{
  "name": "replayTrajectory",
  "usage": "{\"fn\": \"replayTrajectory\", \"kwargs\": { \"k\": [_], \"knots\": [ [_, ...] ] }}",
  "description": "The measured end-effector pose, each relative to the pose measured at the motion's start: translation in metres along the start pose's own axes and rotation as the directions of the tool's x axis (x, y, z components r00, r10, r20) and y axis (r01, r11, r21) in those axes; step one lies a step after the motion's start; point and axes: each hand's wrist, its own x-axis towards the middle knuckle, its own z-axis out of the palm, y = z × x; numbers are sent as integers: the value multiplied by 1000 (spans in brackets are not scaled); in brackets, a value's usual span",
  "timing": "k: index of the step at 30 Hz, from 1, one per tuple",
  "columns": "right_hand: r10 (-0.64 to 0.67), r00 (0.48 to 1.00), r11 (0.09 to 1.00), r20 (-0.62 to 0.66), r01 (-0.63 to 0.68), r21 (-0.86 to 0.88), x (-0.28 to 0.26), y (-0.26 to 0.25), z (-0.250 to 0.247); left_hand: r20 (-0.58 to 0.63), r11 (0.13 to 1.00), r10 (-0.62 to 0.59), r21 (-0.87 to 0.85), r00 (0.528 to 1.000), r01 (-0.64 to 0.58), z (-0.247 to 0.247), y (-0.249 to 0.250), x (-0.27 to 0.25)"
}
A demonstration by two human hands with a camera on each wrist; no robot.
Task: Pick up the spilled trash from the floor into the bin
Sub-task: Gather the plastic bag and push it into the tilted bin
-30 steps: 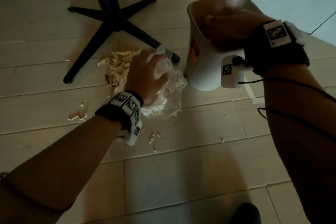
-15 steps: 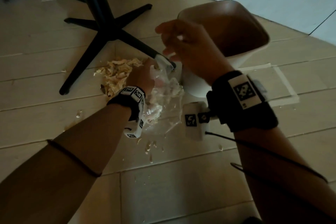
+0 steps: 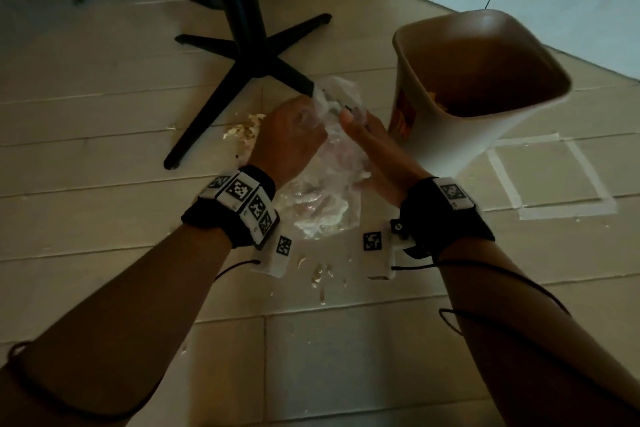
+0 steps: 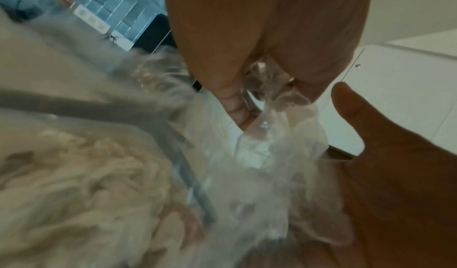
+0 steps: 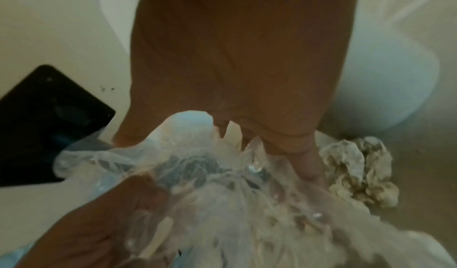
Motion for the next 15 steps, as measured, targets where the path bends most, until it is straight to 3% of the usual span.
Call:
{"fn": "replayTrajectory", "kwargs": {
  "k": [5,7,9,12,15],
  "knots": [
    [-79,989,991,121,65,118,-1,1,16,103,1000,8,-12,995,-7,10,-7,-26],
    [-70,990,985,123,49,165,-3,1,20,143,996,-58,-61,988,68,11,-14,-35],
    [-61,989,989,133,43,139,-1,5,23,151,994,-108,22,983,106,9,-20,-40],
    [-20,999,999,39,18,49,5,10,28,156,990,-54,140,986,32,6,-32,-49],
    [-43,991,999,-126,46,24,7,11,29,120,963,-125,252,985,91,3,-43,-67]
  ]
}}
